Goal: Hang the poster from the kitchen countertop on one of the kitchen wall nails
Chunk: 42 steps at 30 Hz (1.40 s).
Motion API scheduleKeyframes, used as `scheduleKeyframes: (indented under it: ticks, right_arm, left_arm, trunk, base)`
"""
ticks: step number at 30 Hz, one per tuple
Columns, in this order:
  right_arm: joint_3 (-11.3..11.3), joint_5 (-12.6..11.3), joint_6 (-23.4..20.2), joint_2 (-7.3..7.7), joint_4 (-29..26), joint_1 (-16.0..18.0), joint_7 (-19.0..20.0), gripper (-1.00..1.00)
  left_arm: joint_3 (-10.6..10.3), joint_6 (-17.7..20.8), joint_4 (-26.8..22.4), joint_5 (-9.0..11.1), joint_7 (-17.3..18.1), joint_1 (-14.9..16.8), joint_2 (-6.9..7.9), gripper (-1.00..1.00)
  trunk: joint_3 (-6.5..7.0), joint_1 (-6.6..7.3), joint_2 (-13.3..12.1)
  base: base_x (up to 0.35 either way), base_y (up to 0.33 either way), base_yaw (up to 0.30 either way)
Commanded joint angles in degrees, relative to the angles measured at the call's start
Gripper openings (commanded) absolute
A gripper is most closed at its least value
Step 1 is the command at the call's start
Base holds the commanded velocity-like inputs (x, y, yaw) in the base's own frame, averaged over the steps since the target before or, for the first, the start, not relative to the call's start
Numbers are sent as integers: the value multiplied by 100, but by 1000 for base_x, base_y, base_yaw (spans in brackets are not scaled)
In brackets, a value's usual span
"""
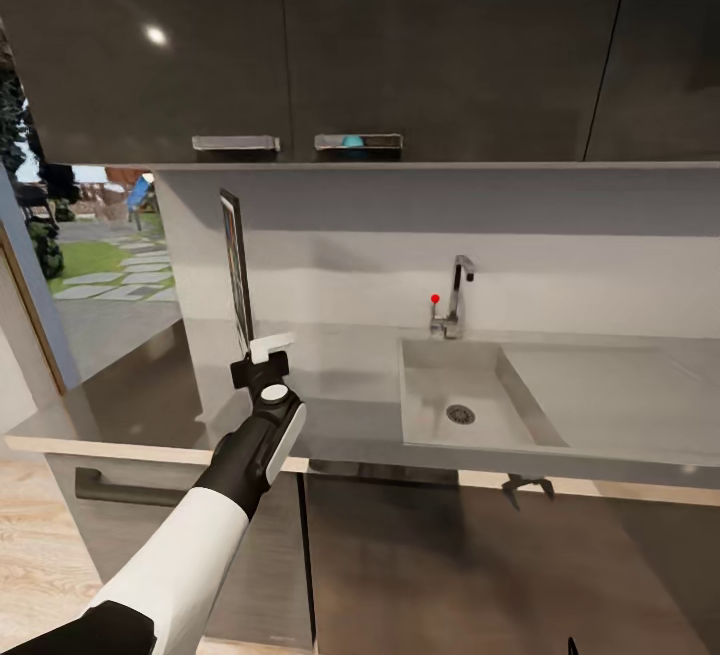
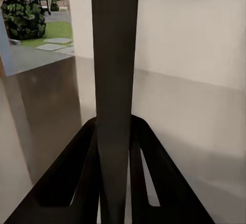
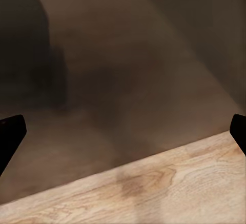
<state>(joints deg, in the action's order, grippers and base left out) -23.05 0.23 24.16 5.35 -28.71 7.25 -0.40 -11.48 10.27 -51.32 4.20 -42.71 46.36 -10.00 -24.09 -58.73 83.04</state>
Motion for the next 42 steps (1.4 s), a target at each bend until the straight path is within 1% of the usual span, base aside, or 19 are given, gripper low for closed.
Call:
scheduleKeyframes:
  ticks: [1, 7, 18, 42]
  right_arm:
    - [-6, 3, 19, 0, 5, 4, -4, 100]
    - [-6, 3, 19, 1, 1, 4, -7, 100]
    - [-7, 3, 19, 1, -11, 4, -5, 100]
    - [-15, 3, 19, 1, -12, 4, -7, 100]
  left_arm:
    - [-12, 36, -11, 20, -45, 5, 0, -100]
    - [-12, 38, -66, 20, -45, 5, 0, -100]
    - [-12, 45, -121, 20, -45, 5, 0, -100]
    - [-29, 54, -124, 20, -19, 5, 0, -100]
  trunk:
    - [-5, 0, 4]
    - [-3, 0, 4]
    - [-2, 0, 4]
    - [-2, 0, 4]
  base:
    - [0, 0, 0]
    - [-12, 0, 0]
    - [-136, 0, 0]
    - [-325, 0, 0]
